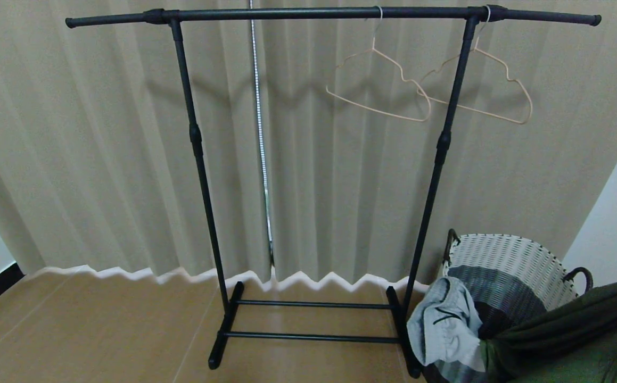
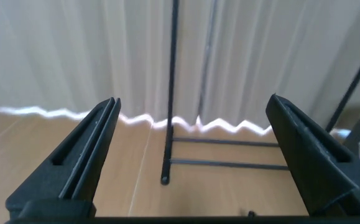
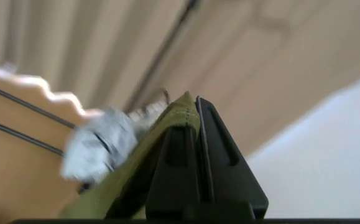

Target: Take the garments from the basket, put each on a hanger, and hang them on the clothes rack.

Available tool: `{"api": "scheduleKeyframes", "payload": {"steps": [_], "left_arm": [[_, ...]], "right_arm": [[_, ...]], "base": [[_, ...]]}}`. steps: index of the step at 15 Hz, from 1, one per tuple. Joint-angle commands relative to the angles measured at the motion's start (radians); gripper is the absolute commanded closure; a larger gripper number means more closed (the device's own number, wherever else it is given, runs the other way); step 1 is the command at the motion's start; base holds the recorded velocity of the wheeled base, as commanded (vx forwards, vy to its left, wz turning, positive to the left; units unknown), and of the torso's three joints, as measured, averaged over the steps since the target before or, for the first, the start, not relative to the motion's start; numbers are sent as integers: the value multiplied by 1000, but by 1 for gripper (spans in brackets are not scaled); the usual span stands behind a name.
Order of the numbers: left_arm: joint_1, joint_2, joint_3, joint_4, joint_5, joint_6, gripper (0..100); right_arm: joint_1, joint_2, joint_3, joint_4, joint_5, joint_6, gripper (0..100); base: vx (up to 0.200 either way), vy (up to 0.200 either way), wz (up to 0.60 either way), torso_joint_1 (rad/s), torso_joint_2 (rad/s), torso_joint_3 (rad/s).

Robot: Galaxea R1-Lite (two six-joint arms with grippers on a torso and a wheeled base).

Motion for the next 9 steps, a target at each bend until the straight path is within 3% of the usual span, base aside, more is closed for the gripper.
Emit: {"api": "scheduleKeyframes", "payload": {"steps": [1,2,4,6,9], "left_arm": [[-3,6,-71,-3,-63,-1,0],[-16,29,-138,-2,-152,-1,0],[-35,130,-195,-3,-220,-1,0],[-56,340,-284,-14,-240,-6,0],[-113,548,-370,-95,-240,-6,0]], "right_arm": [[98,127,-104,-1,-1,46,100],[131,190,-169,-1,-1,89,100],[173,261,-247,1,1,137,100],[240,368,-367,1,1,198,100],[325,407,-433,3,1,264,100]], "base": [[0,0,0,0,0,0],[0,0,0,0,0,0],[0,0,0,0,0,0],[0,0,0,0,0,0],[0,0,0,0,0,0]]}}
